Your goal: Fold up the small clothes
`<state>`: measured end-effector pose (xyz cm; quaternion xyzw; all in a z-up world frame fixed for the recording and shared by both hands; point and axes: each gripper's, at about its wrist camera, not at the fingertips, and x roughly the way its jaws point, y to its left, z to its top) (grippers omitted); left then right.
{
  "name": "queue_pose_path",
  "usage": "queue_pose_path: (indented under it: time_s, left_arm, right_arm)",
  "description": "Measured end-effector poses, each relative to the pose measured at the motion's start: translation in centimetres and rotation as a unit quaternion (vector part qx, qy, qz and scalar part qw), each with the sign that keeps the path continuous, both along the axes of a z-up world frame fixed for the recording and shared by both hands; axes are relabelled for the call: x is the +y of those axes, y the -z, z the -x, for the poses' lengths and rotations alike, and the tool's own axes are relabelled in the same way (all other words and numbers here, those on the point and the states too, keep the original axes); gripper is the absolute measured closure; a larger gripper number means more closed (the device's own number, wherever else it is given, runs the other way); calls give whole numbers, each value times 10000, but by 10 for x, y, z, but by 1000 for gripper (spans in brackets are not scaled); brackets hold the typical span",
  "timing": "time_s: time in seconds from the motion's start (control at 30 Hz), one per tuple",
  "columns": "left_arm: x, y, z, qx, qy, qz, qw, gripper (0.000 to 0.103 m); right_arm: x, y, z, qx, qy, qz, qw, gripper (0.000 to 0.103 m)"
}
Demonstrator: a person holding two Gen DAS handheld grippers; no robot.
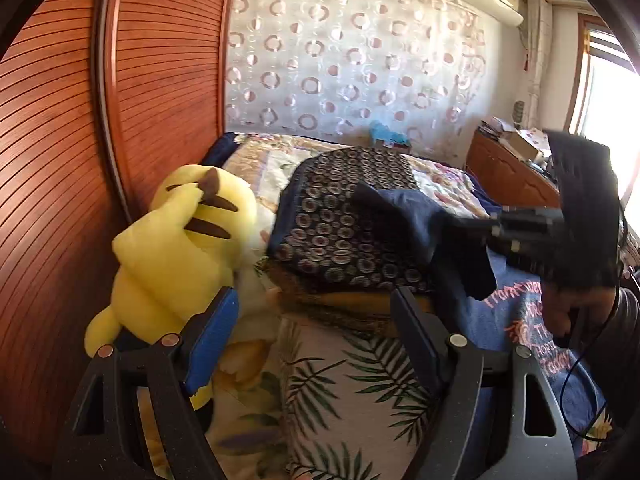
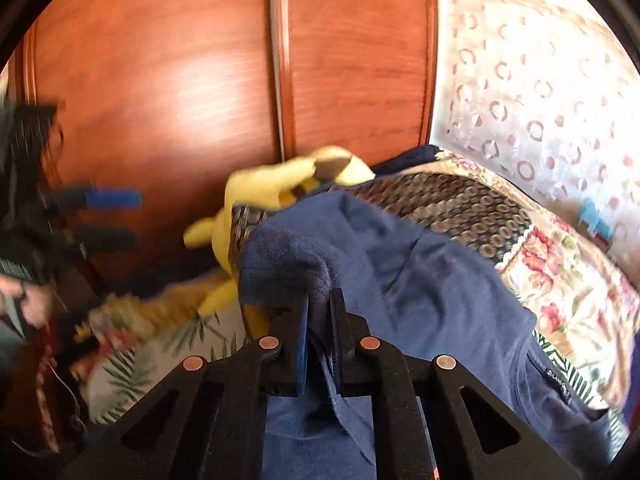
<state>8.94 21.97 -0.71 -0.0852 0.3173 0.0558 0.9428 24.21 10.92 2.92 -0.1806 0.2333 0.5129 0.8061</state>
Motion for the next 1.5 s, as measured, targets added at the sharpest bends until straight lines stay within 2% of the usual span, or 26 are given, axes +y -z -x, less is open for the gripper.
queue_pose_path:
  time_s: [0.13,0.23,0.33,0.4,0.43,0.47,0.5,0.63,0.77,0.8,0.9,1.13,1.27,1.5]
  left_arm:
    - [-10,1,-10,21,161,21,9999,24]
    - [-19,2,-15,48,277,61,9996,24]
    - [-29,5,-22,107,410,28,9991,24]
    - [-34,7,-27,137,486,31,9987,24]
    - [-38,7,-30,151,521,33,9985,24]
    - [-40,7,-32,160,554,28,9983,24]
    - [-45,7,-35,170,603,22,9980,24]
    - [-63,8,-48,221,820,-25,9964,24]
    - [-90,9,-63,249,1070,-126,9939,24]
    - [-97,10,-68,259,1144,-118,9930,24]
    - [-121,13,-83,311,1361,-114,9901,24]
    - [-178,30,-113,501,1844,-143,9815,24]
    - [-210,45,-127,703,2078,-273,9753,24]
    - [-250,71,-137,1013,2368,-444,9652,24]
  right_arm:
    - [-25,-4,-23,426,203,-545,9974,94]
    - [-44,0,-42,445,828,-703,9931,94]
    - [-58,14,-66,656,1503,-620,9845,94]
    - [-63,20,-71,696,1798,-422,9803,76]
    - [-65,21,-71,726,1818,-438,9797,70]
    - [-68,23,-72,766,1806,-480,9794,58]
    - [-70,23,-70,766,1800,-499,9794,50]
    - [-93,24,-61,504,1933,-481,9787,45]
    - [-153,11,-34,376,2192,-540,9735,45]
    - [-171,-6,-20,355,2268,-541,9718,44]
    - [-210,-11,-3,266,2617,-596,9629,35]
    - [-304,-13,42,207,3458,-658,9358,34]
    - [-348,7,63,352,3965,-528,9158,34]
    - [-405,48,84,966,4705,-341,8765,34]
